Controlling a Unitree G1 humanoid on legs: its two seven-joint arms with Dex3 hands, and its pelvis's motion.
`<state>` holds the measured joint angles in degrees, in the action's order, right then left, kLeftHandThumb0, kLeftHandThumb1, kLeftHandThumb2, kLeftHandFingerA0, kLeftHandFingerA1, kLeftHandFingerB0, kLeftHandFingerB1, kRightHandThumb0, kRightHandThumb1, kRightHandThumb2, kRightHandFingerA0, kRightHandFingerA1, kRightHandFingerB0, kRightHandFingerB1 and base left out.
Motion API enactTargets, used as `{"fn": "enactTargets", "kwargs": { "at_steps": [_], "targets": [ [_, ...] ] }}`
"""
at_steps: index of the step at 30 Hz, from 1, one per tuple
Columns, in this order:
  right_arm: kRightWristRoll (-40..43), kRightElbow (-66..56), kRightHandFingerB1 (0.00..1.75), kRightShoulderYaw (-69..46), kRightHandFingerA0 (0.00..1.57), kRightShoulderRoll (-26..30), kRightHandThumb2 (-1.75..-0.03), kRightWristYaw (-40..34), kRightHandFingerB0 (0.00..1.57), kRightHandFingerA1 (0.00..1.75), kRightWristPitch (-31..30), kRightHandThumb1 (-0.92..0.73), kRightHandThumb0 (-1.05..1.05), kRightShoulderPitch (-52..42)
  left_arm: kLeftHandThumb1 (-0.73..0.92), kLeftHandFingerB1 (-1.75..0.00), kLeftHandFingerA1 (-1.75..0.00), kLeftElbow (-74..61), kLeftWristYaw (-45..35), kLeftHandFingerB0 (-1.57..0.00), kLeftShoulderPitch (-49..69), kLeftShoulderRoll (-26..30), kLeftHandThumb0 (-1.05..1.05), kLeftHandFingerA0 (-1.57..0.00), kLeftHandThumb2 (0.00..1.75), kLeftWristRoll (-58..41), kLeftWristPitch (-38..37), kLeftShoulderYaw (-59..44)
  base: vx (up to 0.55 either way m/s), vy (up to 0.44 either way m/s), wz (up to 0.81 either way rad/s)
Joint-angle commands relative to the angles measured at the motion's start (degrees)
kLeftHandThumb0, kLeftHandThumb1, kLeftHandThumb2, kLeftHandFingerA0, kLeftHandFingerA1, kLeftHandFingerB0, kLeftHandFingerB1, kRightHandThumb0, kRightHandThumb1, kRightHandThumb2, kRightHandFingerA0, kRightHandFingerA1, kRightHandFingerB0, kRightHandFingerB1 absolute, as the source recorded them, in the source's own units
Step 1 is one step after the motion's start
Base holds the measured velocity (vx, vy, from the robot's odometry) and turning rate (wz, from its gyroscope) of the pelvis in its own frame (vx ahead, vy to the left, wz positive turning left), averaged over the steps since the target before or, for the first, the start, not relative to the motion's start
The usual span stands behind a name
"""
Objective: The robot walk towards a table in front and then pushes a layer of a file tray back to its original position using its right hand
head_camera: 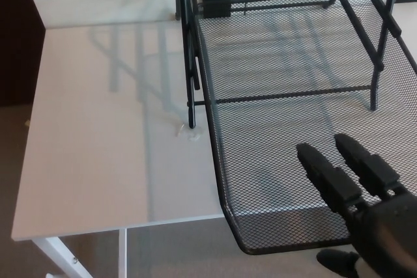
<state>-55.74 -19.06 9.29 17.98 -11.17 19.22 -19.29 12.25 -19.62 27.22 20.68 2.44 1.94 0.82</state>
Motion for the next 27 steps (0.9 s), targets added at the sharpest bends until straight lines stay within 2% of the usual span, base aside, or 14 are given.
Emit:
{"fn": "enactTargets", "kwargs": {
  "at_steps": [1,3,4,8,12,13,14,15,16,17,19,26,27],
  "targets": [
    [-17.0,3.4,0.09,3.8,0.0,1.2,-0.55,-15.0,0.0,0.0,-4.1,-0.48,-0.34,3.7,0.7,-0.39,-0.42,0.4,-0.3,-0.46,-0.3,2.7,-0.24,-0.52,0.6,2.6,-2.9,0.9,0.0,0.0,0.0],
    [-17.8,3.9,0.1,4.8,0.0,0.9,-0.54,-14.7,0.0,0.0,-5.1,-0.47,-0.35,4.5,0.7,-0.39,-0.42,0.3,-0.3,-0.46,-0.4,2.8,-0.24,-0.52,0.6,2.6,-3.0,0.9,0.0,0.0,0.0],
    [-18.3,4.8,0.09,5.6,0.0,0.7,-0.6,-14.7,0.0,0.04,-5.6,-0.23,-0.45,5.8,0.7,-0.39,-0.42,0.4,-0.3,-0.46,-0.7,2.9,-0.24,-0.53,0.6,2.7,-3.4,1.0,0.0,0.0,0.0],
    [-19.0,6.2,0.05,7.5,0.0,0.6,-0.6,-14.4,0.0,0.0,-6.7,-0.26,-0.5,8.4,0.7,-0.39,-0.42,0.3,-0.4,-0.45,-1.2,3.0,-0.25,-0.53,0.6,2.6,-2.8,1.1,0.0,0.0,0.0],
    [-19.5,8.4,0.09,9.1,0.0,0.8,-0.62,-15.1,0.0,0.03,-7.9,-0.26,-0.48,10.7,0.7,-0.39,-0.43,1.0,-0.8,-0.45,-1.8,2.7,-0.23,-0.52,0.6,1.6,-3.4,0.8,0.0,0.0,0.0],
    [-20.1,9.8,0.13,9.8,0.0,0.8,-0.68,-14.5,0.0,0.0,-8.8,-0.4,-0.41,12.0,0.7,-0.39,-0.42,0.3,-0.7,-0.46,-1.8,2.8,-0.24,-0.53,0.6,1.7,-2.9,0.9,0.0,0.0,0.0],
    [-20.2,10.7,0.18,10.3,0.0,0.9,-0.65,-14.8,0.0,0.11,-9.1,-0.25,-0.42,12.7,0.7,-0.39,-0.42,0.3,-0.6,-0.47,-1.7,2.7,-0.24,-0.53,0.6,1.7,-2.8,0.9,0.0,0.0,0.0],
    [-20.2,11.2,0.18,10.6,0.0,1.0,-0.65,-15.1,0.0,0.11,-9.4,-0.25,-0.42,13.0,0.7,-0.39,-0.42,0.3,-0.6,-0.47,-1.7,2.7,-0.24,-0.53,0.6,1.7,-2.9,0.8,0.0,0.0,0.0],
    [-20.5,11.8,0.24,11.1,0.0,1.0,-0.54,-15.4,0.0,0.02,-9.8,-0.46,-0.36,13.4,0.7,-0.39,-0.42,0.2,-0.6,-0.47,-1.6,2.7,-0.24,-0.53,0.6,1.6,-2.7,0.8,0.0,0.0,0.0],
    [-20.6,12.6,0.22,11.5,0.0,1.1,-0.65,-15.8,0.0,0.13,-10.2,-0.24,-0.39,14.0,0.7,-0.39,-0.42,0.1,-0.7,-0.47,-1.5,2.7,-0.24,-0.53,0.6,1.5,-2.8,0.8,0.0,0.0,0.0],
    [-20.0,13.7,0.13,11.8,0.0,1.3,-0.62,-15.0,0.0,0.03,-10.3,-0.26,-0.46,15.3,0.7,-0.38,-0.42,0.2,-0.6,-0.47,-1.5,2.9,-0.24,-0.54,0.6,2.0,-3.2,0.9,0.0,0.0,0.0],
    [-19.3,13.6,0.15,12.2,0.0,1.5,-0.64,-12.8,0.0,0.05,-11.9,-0.26,-0.48,17.8,0.7,-0.38,-0.42,0.3,-0.7,-0.47,-1.9,2.9,-0.24,-0.53,0.6,2.1,-3.5,1.0,0.0,0.0,0.0],
    [-18.7,13.1,0.24,12.1,0.0,1.5,-0.55,-12.5,0.0,0.01,-11.7,-0.48,-0.4,18.4,0.7,-0.39,-0.42,0.0,-0.7,-0.47,-2.0,2.6,-0.24,-0.53,0.6,1.8,-2.7,0.9,0.0,0.0,0.0]
  ]
}}
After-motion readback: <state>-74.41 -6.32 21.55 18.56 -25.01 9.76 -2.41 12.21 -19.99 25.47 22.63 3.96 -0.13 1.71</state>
